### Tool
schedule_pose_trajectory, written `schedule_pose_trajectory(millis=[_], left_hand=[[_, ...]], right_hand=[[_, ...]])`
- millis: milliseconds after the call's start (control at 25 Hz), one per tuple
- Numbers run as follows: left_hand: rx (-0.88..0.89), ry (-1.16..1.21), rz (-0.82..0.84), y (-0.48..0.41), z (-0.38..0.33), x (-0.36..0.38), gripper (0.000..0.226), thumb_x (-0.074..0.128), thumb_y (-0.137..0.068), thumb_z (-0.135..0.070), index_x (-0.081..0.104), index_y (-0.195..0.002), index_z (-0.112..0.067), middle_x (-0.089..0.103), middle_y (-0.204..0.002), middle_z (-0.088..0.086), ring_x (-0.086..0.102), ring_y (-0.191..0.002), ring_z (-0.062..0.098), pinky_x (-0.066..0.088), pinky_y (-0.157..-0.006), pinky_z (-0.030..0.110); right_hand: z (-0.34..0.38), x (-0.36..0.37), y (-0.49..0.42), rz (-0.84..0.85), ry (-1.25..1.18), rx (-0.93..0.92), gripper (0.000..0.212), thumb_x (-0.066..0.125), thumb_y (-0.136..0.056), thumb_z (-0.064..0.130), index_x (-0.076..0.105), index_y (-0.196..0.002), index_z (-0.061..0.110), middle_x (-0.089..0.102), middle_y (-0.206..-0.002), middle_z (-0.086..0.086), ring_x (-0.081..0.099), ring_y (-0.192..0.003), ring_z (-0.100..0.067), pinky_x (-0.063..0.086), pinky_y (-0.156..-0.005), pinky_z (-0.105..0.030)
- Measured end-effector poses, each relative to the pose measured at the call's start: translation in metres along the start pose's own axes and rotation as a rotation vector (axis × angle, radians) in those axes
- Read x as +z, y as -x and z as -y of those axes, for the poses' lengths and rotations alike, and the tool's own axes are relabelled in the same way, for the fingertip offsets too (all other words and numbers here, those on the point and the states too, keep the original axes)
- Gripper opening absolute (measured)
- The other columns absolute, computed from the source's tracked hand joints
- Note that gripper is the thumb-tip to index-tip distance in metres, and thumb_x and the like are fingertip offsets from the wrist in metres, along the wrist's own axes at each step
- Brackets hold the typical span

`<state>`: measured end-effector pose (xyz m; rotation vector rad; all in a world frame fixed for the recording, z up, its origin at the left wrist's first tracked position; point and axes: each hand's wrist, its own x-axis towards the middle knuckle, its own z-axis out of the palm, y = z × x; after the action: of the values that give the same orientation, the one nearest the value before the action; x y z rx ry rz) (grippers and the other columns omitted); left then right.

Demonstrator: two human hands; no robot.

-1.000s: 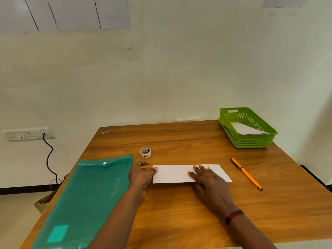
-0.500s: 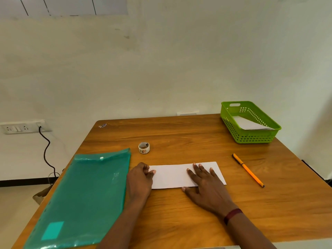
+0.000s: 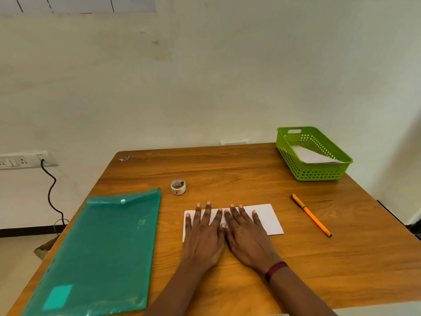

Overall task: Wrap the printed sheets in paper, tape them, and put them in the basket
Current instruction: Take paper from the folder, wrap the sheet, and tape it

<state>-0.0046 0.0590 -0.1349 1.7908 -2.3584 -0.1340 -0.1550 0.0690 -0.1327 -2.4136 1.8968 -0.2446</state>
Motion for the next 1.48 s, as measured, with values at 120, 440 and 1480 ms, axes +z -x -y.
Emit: schedule_pose_trajectory(millis=[120, 440, 1480], left_hand=[[-0.014, -0.032, 0.046, -0.001, 0.001, 0.006, 0.065, -0.003, -0.093, -0.052, 0.001, -0.155, -0.035, -0.009, -0.164, 0.001, -0.015, -0.15, 0.024, -0.01, -0.119, 0.048], [-0.034, -0.03, 0.061, -0.001, 0.002, 0.004, 0.082, -0.018, -0.076, -0.057, -0.007, -0.154, -0.035, -0.017, -0.163, 0.003, -0.017, -0.149, 0.024, -0.009, -0.119, 0.047], [-0.301, -0.006, -0.314, -0.07, 0.073, -0.051, 0.042, 0.06, -0.092, -0.015, 0.057, -0.134, -0.021, 0.053, -0.131, 0.007, 0.044, -0.12, 0.024, 0.045, -0.094, 0.038]], right_hand=[[-0.001, 0.003, 0.0, 0.02, 0.012, -0.004, 0.079, -0.013, -0.086, 0.056, 0.006, -0.156, 0.025, 0.006, -0.164, -0.003, -0.001, -0.151, -0.019, -0.008, -0.118, -0.043], [-0.015, 0.006, -0.003, 0.085, 0.029, 0.114, 0.074, -0.001, -0.088, 0.071, -0.005, -0.154, 0.036, -0.019, -0.159, 0.005, -0.015, -0.15, -0.022, -0.008, -0.12, -0.05], [-0.032, -0.009, 0.012, -0.226, -0.083, 0.14, 0.078, 0.007, -0.09, 0.063, 0.043, -0.144, 0.021, 0.04, -0.153, -0.004, 0.027, -0.146, -0.017, 0.013, -0.114, -0.028]])
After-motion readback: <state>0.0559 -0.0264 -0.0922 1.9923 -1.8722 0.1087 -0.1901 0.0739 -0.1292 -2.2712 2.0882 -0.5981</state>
